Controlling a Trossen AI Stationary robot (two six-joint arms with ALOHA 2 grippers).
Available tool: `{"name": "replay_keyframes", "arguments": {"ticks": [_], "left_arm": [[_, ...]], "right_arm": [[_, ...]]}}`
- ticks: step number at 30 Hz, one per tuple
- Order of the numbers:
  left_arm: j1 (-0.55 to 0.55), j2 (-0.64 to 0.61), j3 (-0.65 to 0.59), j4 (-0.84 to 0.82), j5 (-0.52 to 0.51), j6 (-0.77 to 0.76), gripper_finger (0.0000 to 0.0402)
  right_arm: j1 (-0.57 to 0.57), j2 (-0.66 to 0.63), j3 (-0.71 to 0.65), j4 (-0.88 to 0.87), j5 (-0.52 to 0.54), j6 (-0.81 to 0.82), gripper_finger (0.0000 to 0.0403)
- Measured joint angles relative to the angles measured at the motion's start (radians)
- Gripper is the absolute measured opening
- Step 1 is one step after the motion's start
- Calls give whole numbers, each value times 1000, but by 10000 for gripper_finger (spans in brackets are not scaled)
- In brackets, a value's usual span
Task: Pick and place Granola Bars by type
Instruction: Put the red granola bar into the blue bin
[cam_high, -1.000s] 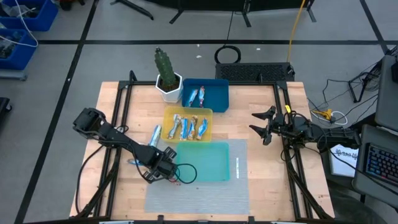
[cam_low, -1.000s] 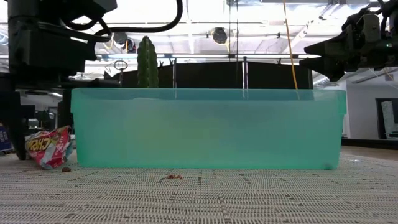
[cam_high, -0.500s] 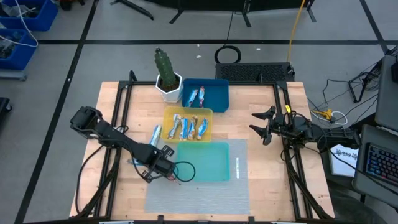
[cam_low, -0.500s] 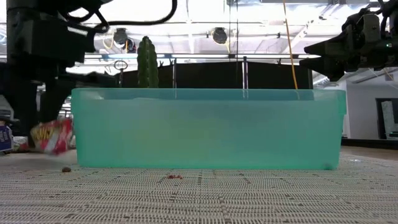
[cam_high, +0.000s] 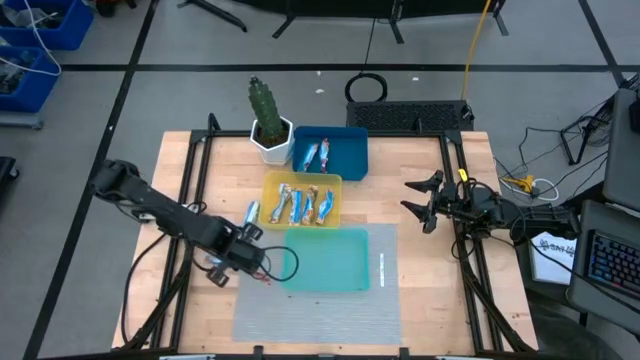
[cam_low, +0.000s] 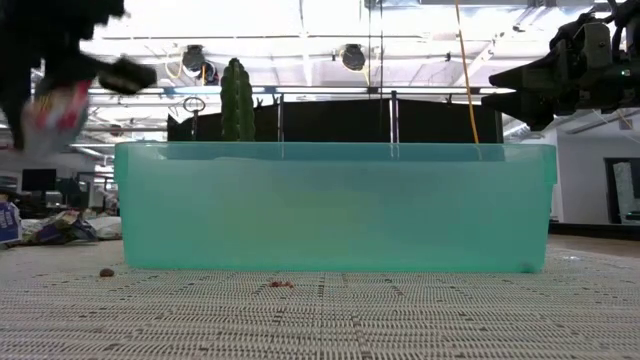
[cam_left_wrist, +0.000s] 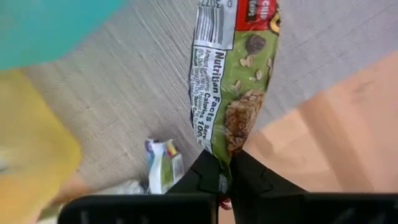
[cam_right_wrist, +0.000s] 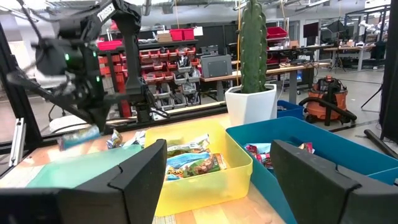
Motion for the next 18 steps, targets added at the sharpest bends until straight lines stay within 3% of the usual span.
{"name": "replay_keyframes", "arguments": {"ticks": [6,18], "left_arm": [[23,-70,136,-142,-36,-73,27],[136,-54,526,-325,-101,-161,12]], "right_arm": [[0,0,0,0,0,0,279],[0,0,0,0,0,0,279]]}}
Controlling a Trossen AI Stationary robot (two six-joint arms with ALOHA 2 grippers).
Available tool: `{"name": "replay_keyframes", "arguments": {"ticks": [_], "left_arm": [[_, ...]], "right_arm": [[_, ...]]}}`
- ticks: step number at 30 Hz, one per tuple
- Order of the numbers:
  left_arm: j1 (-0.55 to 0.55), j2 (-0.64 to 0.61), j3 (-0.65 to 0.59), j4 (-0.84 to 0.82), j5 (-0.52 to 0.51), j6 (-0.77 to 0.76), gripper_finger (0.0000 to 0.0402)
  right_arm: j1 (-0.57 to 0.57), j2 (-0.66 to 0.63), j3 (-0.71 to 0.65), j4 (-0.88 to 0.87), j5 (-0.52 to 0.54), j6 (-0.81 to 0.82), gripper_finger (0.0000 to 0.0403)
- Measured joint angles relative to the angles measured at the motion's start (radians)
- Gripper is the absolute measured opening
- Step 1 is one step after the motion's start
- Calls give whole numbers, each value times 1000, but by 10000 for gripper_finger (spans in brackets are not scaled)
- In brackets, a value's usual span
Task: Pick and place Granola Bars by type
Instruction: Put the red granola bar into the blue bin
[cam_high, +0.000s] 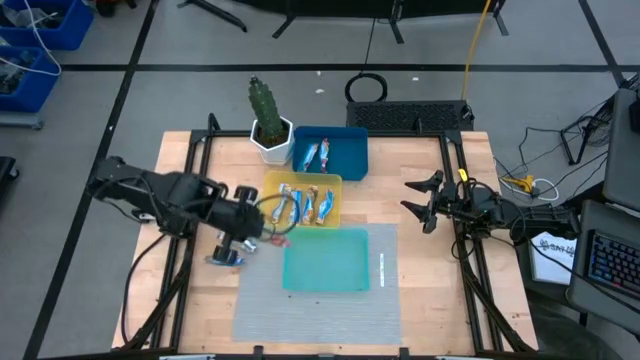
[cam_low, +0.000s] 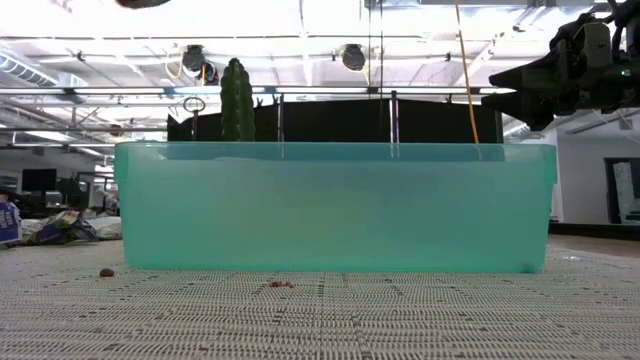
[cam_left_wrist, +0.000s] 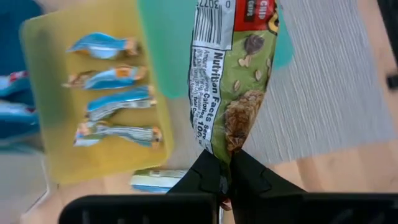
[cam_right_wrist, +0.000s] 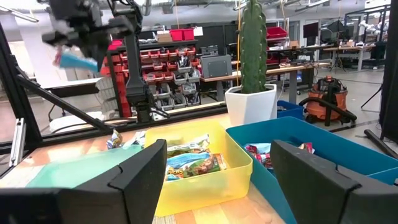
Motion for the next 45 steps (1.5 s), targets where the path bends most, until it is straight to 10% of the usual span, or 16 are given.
{"name": "replay_keyframes", "arguments": {"ticks": [32,45], "left_arm": [[472,390,693,-240,-51,-669,12],[625,566,764,-151,-85,-834,11]], "right_arm": [[0,0,0,0,0,0,279],[0,0,0,0,0,0,279]]}}
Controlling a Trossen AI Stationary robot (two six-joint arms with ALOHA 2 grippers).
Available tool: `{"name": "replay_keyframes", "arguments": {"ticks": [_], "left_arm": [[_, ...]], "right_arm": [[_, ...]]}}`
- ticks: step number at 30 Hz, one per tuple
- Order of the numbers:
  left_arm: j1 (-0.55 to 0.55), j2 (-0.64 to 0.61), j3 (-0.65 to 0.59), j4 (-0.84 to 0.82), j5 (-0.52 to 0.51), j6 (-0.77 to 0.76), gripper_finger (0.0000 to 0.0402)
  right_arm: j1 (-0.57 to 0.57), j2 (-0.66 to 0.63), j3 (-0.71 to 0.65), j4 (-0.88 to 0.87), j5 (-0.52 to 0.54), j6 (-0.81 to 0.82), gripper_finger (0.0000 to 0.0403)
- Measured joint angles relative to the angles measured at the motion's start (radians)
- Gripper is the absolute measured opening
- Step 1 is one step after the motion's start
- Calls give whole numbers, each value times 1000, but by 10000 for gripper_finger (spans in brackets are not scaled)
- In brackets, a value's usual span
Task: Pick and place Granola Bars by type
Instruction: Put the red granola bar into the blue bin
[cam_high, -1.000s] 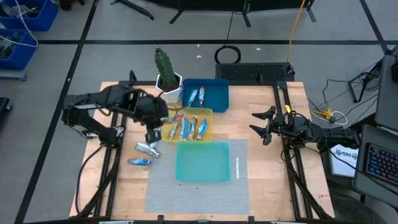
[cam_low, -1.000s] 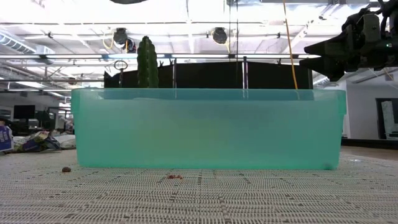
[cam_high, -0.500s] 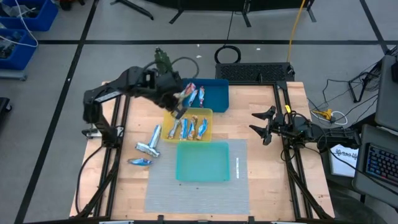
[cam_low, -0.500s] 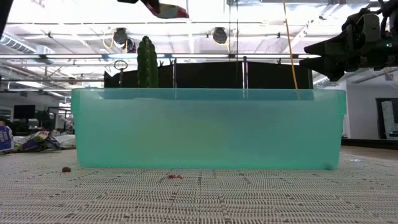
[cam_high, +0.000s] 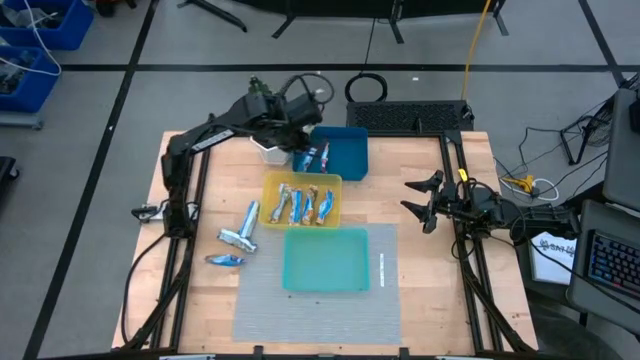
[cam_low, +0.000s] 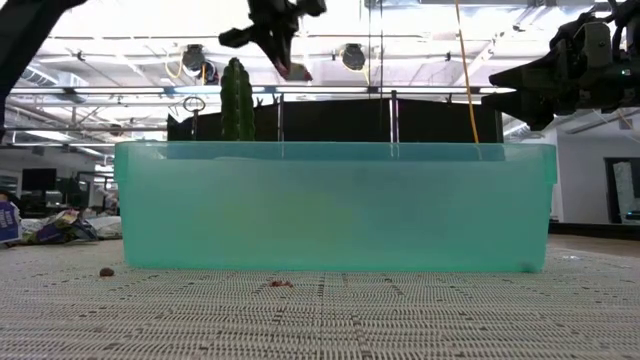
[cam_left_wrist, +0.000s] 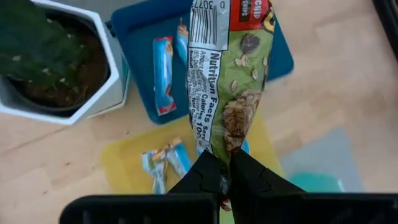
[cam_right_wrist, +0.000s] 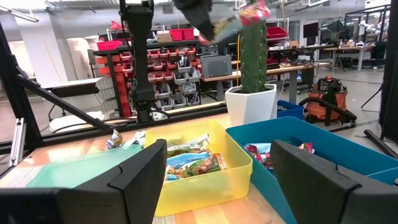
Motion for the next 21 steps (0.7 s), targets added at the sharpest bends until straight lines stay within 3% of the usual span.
{"name": "replay_keyframes", "arguments": {"ticks": [14,21], "left_arm": [[61,184,0,251,12,-55,11],[76,258,0,295,46,-79,10]], "right_arm": [[0,0,0,0,0,0,279],[0,0,0,0,0,0,279]]}}
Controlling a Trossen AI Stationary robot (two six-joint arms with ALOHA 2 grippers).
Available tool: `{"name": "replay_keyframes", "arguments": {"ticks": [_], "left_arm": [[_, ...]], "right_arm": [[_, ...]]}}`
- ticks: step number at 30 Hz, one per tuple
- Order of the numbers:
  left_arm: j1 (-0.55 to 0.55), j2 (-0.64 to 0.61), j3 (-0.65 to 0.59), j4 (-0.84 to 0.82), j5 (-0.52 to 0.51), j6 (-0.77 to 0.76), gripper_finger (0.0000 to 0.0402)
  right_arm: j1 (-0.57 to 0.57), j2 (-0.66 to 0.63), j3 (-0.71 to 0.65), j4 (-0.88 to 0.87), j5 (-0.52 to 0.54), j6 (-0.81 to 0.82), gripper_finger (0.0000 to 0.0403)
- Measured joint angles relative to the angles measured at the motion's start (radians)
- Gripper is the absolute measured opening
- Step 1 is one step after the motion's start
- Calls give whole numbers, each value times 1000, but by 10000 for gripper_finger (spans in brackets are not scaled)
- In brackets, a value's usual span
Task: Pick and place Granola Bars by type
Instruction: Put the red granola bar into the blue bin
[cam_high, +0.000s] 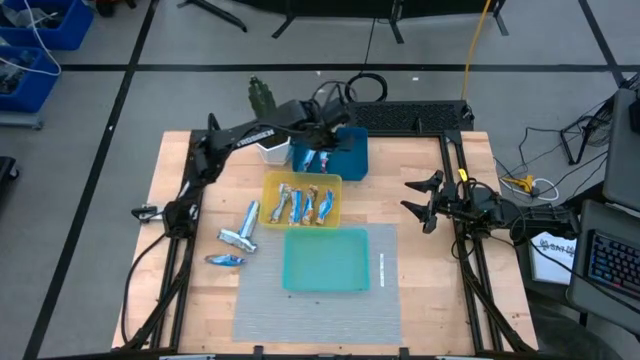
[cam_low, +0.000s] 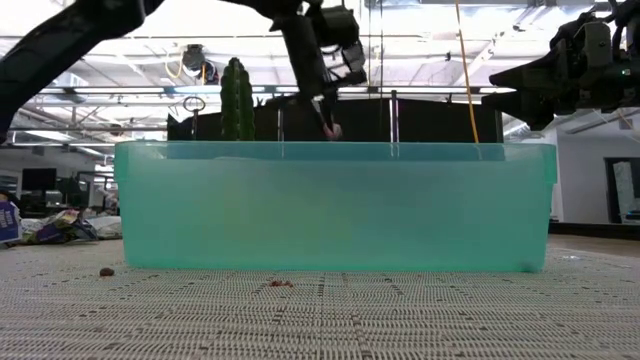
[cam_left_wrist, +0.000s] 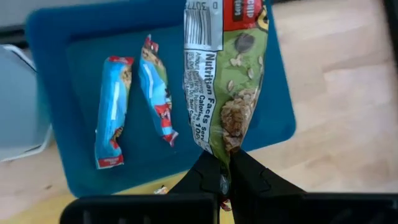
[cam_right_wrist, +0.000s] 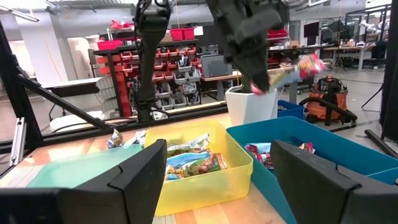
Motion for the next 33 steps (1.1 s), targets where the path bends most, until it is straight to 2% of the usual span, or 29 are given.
{"name": "replay_keyframes", "arguments": {"ticks": [11,23,33], "left_arm": [[2,117,0,28,48,6,10],[17,206,0,140,72,-4,10],[35,223,-49,148,71,-16,10]], "right_arm": [[0,0,0,0,0,0,279],[0,0,0,0,0,0,279],[0,0,0,0,0,0,279]]}}
